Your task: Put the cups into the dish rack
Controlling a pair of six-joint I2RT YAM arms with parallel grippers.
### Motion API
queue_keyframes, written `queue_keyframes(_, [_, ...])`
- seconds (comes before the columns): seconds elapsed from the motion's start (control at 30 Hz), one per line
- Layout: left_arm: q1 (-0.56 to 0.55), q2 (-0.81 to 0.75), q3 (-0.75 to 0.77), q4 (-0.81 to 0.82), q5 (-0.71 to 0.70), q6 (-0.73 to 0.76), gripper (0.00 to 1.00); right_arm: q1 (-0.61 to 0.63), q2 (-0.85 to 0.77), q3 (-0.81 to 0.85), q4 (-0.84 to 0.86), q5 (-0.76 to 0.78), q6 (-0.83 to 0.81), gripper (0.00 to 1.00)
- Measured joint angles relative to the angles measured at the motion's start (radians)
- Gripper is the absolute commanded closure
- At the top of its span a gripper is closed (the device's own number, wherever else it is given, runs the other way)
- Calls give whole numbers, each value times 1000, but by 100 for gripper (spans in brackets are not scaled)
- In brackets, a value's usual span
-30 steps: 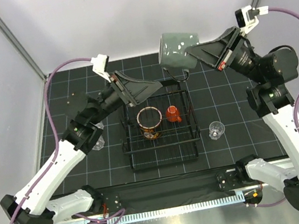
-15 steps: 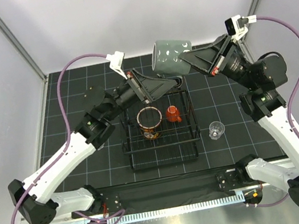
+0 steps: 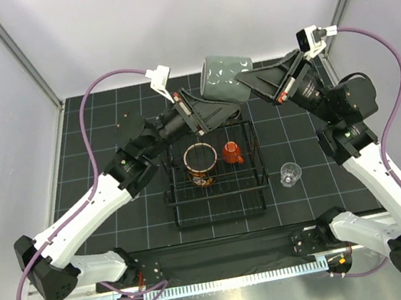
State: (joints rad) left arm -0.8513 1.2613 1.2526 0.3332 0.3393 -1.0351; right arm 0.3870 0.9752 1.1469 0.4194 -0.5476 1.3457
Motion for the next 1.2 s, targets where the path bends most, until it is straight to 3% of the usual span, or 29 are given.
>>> queue_keyframes(0.07, [-2,0,0,0,-3,0,88,10,0,-2,1,15,-3,96])
queue_keyframes(0.1, [-3,0,0,0,-4,2,100,14,0,-2,2,19,-6,96])
queue_keyframes(0.27, [-5,-7,0,-8,-15,29,100,26,0,-5,0,37,-16,95])
queue_keyframes(0.37, [-5,-19,2,-48,-29,58,100,30,-5,-5,-33,44,-49,78])
queue_keyframes(0.43, [-1,-30,11,-117,-44,95,100,33,-16,3,-109,51,-108,61])
queue_keyframes(0.53, [28,-33,61,-262,-50,154,100,39,-30,53,-278,67,-235,50])
queue_keyframes(0.67, [192,-60,108,-424,-2,209,100,39,-54,125,-496,129,-411,48])
queue_keyframes(0.83, [520,-98,113,-565,23,260,100,39,-124,149,-705,233,-587,48])
queue_keyframes(1.0, [686,-94,116,-650,60,336,100,39,-154,192,-844,319,-712,48])
queue_keyframes(1.2, [883,14,103,-627,136,369,100,39,-183,235,-930,381,-807,48])
